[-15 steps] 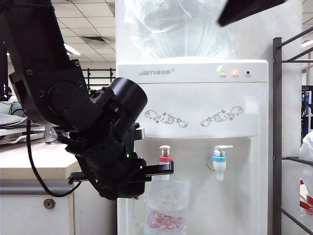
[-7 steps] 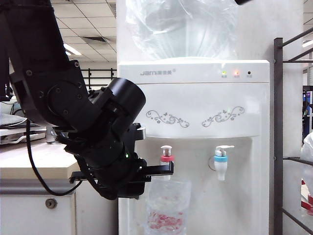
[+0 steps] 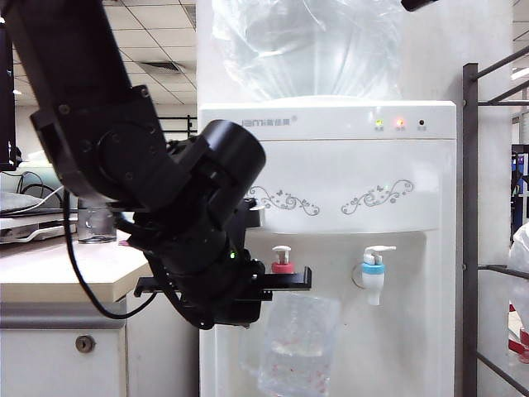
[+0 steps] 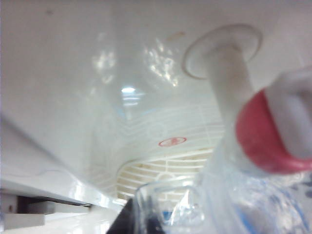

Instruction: Pick up the plastic mug from the left desk, go to the hot water outlet of the water dispenser, press the vertical switch to get some water, then put the mug back on the desk.

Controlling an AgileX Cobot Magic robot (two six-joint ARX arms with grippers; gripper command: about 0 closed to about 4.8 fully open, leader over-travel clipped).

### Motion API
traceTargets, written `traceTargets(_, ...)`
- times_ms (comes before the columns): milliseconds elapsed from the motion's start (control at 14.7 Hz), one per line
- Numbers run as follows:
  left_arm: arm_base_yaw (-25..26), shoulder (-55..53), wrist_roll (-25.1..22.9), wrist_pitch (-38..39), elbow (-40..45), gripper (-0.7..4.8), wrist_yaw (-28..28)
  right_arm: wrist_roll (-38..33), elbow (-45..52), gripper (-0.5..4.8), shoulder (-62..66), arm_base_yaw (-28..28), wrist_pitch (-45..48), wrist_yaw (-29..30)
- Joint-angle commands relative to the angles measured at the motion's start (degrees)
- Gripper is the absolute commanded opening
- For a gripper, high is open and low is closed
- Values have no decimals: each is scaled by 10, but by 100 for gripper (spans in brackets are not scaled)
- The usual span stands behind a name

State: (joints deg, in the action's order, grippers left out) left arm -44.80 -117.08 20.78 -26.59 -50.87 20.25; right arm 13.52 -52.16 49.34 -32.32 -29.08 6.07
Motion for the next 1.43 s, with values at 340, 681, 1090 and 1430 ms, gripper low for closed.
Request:
traceTargets(340, -32, 9, -2, 59, -7, -5, -97, 0, -2, -5, -2, 0, 26, 0)
traceTargets(681, -45, 29, 10, 85, 3, -5, -99, 0, -2, -5, -4, 1, 27, 0)
traceTargets(1090, -45, 115, -5, 103, 3, -5, -88, 0, -2, -5, -37, 23, 27, 0)
traceTargets(1430, -45, 221, -40, 169, 3, -5, -84, 0, -2, -5, -81, 57, 29, 0)
